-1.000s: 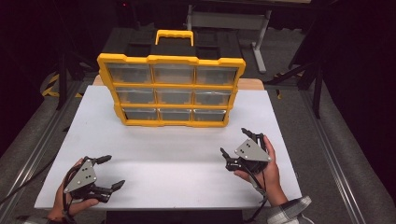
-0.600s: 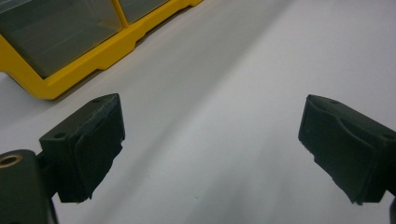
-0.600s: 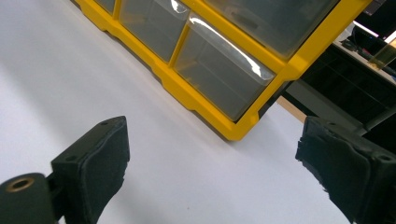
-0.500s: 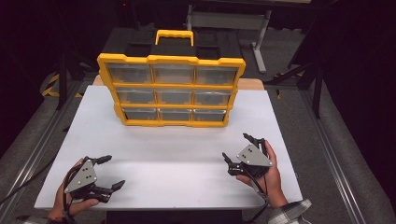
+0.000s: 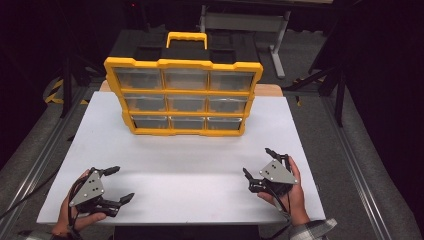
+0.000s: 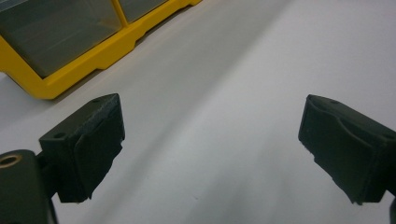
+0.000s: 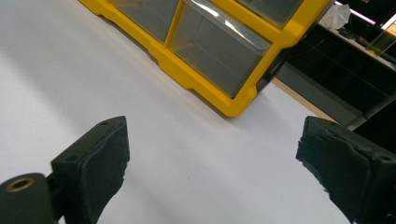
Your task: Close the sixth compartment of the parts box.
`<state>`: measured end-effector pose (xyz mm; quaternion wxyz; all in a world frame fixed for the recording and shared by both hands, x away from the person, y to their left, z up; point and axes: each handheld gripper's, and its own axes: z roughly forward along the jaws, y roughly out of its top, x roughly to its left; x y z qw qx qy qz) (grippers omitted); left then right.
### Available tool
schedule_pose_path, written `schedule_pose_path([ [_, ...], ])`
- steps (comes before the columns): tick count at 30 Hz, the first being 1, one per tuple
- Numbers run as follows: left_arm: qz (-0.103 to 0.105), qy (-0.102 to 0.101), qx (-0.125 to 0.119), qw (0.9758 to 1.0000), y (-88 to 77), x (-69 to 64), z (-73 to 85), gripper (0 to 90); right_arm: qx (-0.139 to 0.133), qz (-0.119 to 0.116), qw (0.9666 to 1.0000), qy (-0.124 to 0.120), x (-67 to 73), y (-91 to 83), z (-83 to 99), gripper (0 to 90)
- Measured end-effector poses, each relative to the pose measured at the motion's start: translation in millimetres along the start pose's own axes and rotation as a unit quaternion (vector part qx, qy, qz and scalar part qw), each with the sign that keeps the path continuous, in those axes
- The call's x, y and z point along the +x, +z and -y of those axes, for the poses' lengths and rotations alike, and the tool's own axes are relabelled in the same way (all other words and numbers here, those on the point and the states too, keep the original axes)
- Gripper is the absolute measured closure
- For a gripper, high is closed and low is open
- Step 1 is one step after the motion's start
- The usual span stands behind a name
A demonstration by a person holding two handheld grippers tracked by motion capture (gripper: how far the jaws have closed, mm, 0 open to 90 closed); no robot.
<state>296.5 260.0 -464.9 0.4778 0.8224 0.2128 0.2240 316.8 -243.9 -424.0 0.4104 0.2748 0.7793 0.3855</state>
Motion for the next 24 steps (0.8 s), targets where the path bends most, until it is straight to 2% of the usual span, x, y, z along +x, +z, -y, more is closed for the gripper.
schedule_pose_path([
  [7,-0.002,0.0,0.002,1.0,0.3,0.2,0.4,8.1,0.007,0.002,0.9998,0.019,-1.7,-2.8,17.2,9.3],
  [15,-0.003,0.001,-0.001,1.0,-0.3,1.3,0.5,8.1,0.0,0.001,0.9993,0.037,-5.2,-9.8,33.5,9.1],
  [18,-0.004,0.002,-0.001,1.0,-0.7,1.1,0.2,8.1,0.005,-0.001,0.9989,0.047,-5.9,-11.2,41.1,8.7],
  [19,-0.005,0.002,-0.001,1.0,-0.6,0.8,0.0,8.1,0.01,-0.008,0.9981,0.06,-7.3,-11.3,46.0,8.4],
  [22,-0.003,0.0,-0.009,1.0,-0.4,0.8,-0.7,8.1,0.013,-0.005,0.9968,0.079,-9.9,-12.7,51.8,7.1],
  [24,-0.003,0.0,-0.01,0.9999,0.3,1.0,-1.1,8.0,0.015,-0.006,0.9967,0.08,-10.0,-12.9,55.2,6.1],
])
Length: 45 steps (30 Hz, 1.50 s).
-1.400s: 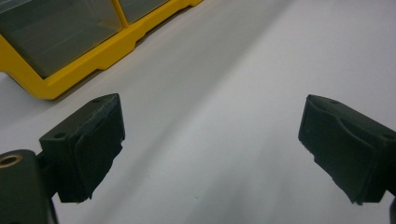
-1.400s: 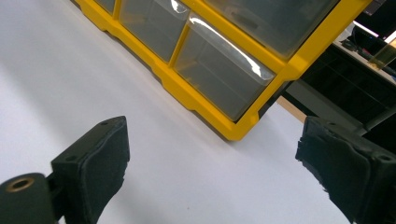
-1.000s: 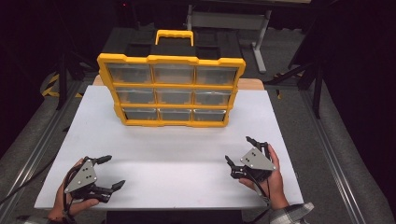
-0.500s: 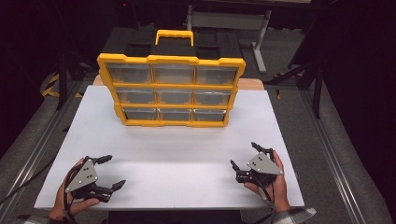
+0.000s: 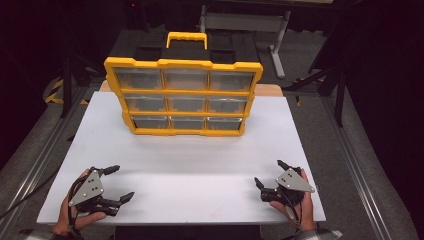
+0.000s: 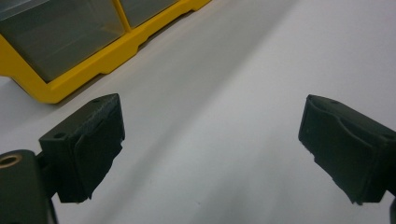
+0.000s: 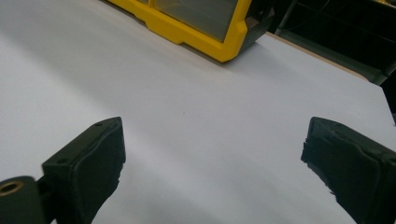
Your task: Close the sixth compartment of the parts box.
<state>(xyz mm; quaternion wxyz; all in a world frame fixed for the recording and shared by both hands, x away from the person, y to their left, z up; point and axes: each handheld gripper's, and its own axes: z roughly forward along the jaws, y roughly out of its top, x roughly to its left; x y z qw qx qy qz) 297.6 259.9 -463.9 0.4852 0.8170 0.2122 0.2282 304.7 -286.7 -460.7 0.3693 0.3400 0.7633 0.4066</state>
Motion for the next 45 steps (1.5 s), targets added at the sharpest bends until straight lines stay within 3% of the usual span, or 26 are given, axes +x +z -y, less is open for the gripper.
schedule_pose_path([
  [10,0.003,0.0,-0.004,1.0,1.9,-0.7,-1.3,6.9,-0.003,0.005,1.0,-0.003,1.1,-1.1,-0.1,5.6],
  [18,0.003,0.001,-0.006,1.0,-0.2,-1.5,-0.7,5.5,-0.035,0.011,0.9993,-0.01,5.2,-9.8,-12.2,5.6],
  [45,0.006,0.004,-0.004,1.0,1.7,-1.7,-1.2,4.8,-0.036,0.0,0.9991,-0.021,12.1,-8.2,-18.4,5.5],
])
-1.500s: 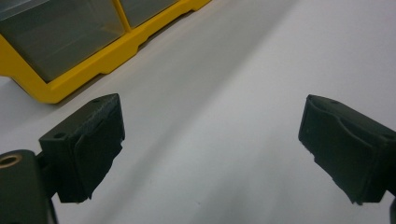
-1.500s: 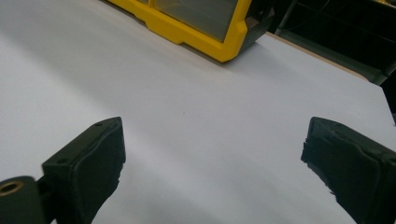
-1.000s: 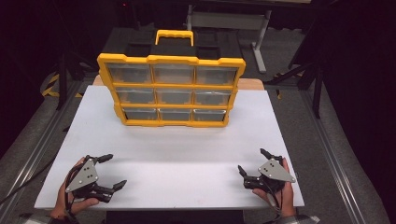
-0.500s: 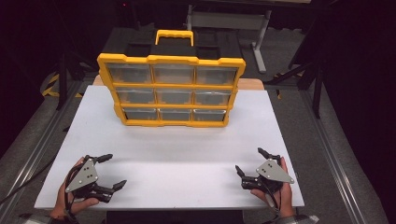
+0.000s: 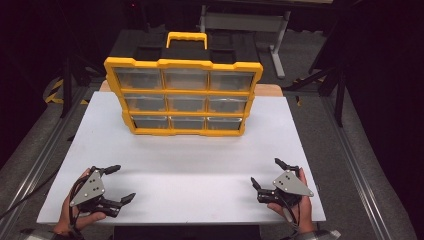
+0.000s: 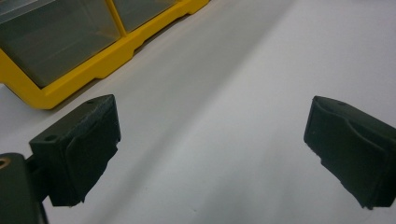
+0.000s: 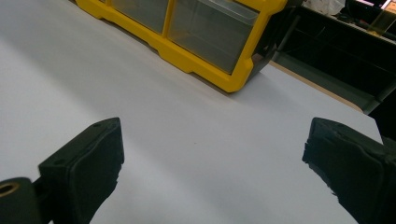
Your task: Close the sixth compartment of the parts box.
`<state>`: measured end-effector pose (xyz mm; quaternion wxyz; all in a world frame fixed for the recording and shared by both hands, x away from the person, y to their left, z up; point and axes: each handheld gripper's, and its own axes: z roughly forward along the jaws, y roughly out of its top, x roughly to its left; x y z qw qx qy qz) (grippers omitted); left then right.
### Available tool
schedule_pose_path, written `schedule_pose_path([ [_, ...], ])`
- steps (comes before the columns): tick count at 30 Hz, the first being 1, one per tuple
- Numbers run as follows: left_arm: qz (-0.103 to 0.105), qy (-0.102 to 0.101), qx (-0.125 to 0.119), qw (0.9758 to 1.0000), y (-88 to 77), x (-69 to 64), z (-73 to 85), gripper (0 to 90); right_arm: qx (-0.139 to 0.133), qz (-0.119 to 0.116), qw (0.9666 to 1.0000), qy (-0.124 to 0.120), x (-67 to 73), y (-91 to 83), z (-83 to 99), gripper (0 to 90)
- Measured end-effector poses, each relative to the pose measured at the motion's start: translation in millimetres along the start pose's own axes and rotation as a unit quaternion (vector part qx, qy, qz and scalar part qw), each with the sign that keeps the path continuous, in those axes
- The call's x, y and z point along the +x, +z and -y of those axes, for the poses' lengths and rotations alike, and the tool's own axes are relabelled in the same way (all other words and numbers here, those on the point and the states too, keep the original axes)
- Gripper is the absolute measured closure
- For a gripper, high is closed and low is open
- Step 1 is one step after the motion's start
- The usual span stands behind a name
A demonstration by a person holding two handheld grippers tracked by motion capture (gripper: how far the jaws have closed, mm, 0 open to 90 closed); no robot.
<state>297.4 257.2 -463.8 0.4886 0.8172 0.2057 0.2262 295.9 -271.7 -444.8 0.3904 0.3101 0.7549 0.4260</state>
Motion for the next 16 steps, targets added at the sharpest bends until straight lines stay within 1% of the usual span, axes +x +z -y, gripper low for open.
schedule_pose_path([
  [7,0.001,0.0,-0.002,1.0,0.5,-0.2,-0.7,4.8,0.0,0.003,1.0,-0.005,0.5,-0.6,-0.3,5.5],
  [9,0.002,0.003,-0.001,1.0,0.6,0.3,-1.0,4.8,0.0,0.004,1.0,-0.004,0.1,-0.6,0.2,5.5],
  [13,0.001,-0.001,0.0,1.0,1.6,0.6,-0.8,4.8,0.0,0.004,1.0,-0.002,-0.3,-0.4,0.6,5.5],
  [16,-0.001,0.0,0.002,1.0,1.4,0.1,-1.3,4.8,0.0,0.004,1.0,-0.003,0.3,-0.9,1.5,5.5],
])
